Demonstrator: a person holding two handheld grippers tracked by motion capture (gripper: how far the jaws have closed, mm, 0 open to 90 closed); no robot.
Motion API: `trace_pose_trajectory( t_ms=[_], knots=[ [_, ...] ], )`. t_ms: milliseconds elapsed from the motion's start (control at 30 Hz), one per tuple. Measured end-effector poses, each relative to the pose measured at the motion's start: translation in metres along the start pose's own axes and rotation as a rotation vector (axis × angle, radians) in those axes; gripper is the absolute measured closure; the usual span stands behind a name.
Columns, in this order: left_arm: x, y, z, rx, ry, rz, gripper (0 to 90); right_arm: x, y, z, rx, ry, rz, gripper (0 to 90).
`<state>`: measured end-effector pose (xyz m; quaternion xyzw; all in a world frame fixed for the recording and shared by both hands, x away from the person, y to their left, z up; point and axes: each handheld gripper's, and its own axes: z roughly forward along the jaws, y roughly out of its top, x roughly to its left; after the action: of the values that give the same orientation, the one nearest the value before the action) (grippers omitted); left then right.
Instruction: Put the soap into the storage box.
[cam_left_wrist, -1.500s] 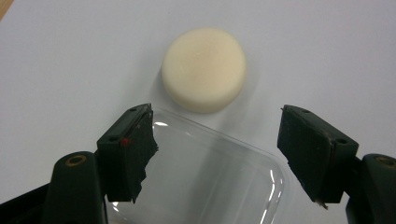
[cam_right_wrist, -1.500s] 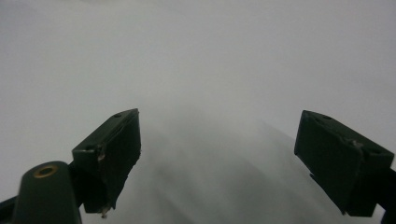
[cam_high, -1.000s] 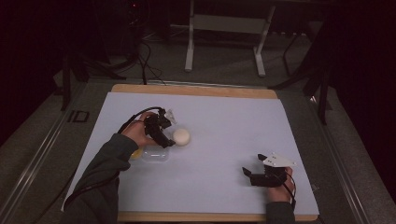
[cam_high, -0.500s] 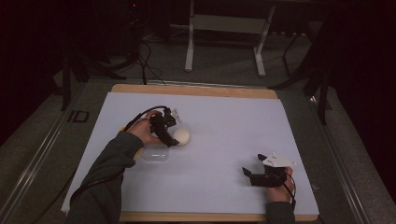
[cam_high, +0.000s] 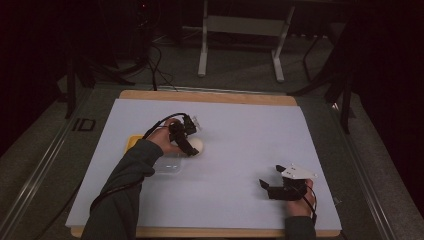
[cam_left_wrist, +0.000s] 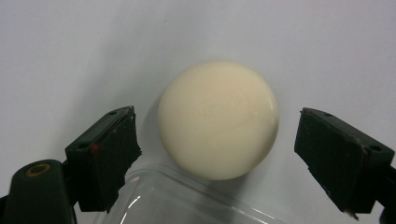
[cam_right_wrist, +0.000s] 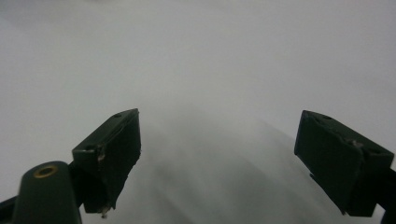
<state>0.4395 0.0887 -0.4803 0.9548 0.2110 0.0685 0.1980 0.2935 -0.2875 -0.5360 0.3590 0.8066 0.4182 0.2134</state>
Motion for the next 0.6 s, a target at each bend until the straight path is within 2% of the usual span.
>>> trace_pose_trajectory(
  t_ms=[167,300,400,600],
  knots=[
    [0.003,0.000,0.005,0.012,-0.005,-0.017,13.5,0.000,0.000,0.000,0.001,0.000,0.000,14.4],
    [0.001,0.003,0.014,0.057,0.001,0.003,12.6,0.000,0.000,0.000,0.002,0.000,-0.005,14.4],
    [0.002,0.004,0.018,0.062,-0.002,-0.004,12.6,0.000,0.000,0.000,0.002,0.000,-0.004,14.4],
    [0.002,0.007,0.025,0.090,0.000,0.013,12.6,0.000,0.000,0.000,0.002,0.001,-0.004,14.4]
  ],
)
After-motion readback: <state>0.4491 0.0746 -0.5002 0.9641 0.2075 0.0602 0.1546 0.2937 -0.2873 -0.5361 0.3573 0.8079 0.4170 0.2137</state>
